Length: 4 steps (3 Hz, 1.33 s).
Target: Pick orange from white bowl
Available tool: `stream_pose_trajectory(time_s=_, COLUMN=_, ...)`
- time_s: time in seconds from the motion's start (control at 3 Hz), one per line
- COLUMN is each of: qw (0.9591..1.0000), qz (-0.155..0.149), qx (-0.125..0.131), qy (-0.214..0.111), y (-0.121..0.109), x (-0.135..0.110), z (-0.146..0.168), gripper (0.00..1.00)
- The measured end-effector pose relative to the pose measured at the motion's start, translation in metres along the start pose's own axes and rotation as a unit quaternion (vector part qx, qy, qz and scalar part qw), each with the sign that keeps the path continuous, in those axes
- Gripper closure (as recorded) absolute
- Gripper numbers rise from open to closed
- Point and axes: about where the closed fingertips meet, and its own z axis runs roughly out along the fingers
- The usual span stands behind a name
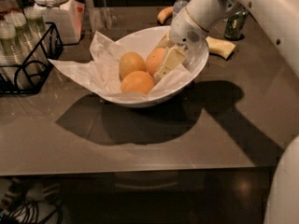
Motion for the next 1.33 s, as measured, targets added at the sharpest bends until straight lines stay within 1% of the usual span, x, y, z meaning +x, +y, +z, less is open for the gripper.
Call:
stream_pose_trajectory(time_s=0.33, qw=0.9986, qz=-0.017, qx=0.049, qy=0.014, y=0.012, x=-0.016, z=-0.032, gripper=1.0)
stream_pose_trajectory(time_s=0.67, qw=0.995, qz=-0.038, qx=0.092, qy=0.014, y=0.036, x=-0.037, z=-0.067, gripper=1.0)
stream_pose_trajectory(time_s=1.0, qw=0.988, qz=-0.054, qx=0.145, qy=0.0, y=0.073, x=-0.055, z=-0.1, gripper=1.0)
stream_pose_trajectory(time_s=1.33, qw=0.973, qz=-0.06, qx=0.222, qy=-0.009, y=0.118, x=-0.065, z=-0.133, gripper=1.0)
